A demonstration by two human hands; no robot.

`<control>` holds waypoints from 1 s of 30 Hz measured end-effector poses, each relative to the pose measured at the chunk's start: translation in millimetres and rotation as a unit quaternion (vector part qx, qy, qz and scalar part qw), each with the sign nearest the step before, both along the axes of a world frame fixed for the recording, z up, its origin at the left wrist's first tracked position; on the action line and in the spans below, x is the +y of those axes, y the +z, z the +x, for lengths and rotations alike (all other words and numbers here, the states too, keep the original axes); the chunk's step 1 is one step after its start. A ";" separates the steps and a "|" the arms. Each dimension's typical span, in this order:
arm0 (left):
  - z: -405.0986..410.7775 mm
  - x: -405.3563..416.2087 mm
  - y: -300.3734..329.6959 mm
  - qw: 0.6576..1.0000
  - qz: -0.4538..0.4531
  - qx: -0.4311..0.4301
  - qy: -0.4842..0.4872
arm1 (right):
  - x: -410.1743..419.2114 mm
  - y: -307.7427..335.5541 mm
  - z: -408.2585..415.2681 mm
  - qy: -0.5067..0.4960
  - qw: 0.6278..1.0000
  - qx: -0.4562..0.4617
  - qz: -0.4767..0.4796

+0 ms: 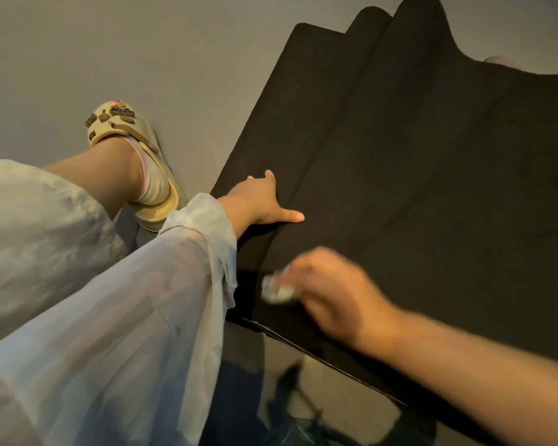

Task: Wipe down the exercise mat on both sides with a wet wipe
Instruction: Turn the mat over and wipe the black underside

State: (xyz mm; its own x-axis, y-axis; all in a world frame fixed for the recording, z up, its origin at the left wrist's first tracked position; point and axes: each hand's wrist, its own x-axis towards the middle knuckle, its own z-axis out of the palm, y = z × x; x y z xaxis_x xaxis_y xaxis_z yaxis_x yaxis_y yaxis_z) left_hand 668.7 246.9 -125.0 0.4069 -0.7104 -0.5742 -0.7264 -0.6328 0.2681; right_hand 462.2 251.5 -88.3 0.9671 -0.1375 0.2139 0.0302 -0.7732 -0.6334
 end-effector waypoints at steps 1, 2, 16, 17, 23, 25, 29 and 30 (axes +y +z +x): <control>-0.3 -0.8 -0.2 1.000 0.004 -0.005 -0.004 | -22.1 4.1 7.1 -0.065 0.997 -0.027 -0.030; -0.5 -1.2 -0.5 1.000 0.007 -0.007 -0.006 | -46.5 6.5 14.9 -0.130 0.988 -0.043 -0.067; -6.2 -2.6 0.2 0.999 0.019 -0.041 -0.011 | -11.6 -33.0 -4.4 -0.179 0.976 0.117 -0.033; -6.4 -1.8 0.7 0.999 0.018 -0.038 -0.009 | 10.1 -29.9 -11.8 -0.141 0.983 0.120 0.002; -5.7 1.7 0.3 1.000 0.004 -0.013 0.011 | 75.7 -12.8 -48.0 0.082 0.982 0.148 0.083; -4.6 1.6 -0.5 1.000 0.003 -0.010 0.010 | 60.2 -4.9 -45.5 -0.010 0.997 0.028 0.078; -4.1 -0.1 -3.8 1.000 0.015 -0.017 0.005 | -25.0 -5.9 -20.0 -0.223 0.972 -0.019 -0.065; -3.6 -0.6 -3.9 1.000 0.016 -0.017 0.005 | -49.0 -9.2 -14.6 -0.272 0.959 0.000 -0.079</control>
State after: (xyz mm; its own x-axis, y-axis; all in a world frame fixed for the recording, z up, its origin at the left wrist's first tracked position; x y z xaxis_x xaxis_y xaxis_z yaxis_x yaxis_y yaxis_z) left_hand 665.0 246.3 -128.9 0.4328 -0.6879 -0.5826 -0.7284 -0.6476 0.2236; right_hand 447.6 202.4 -97.5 0.7613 -0.5875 0.2743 -0.4050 -0.7612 -0.5064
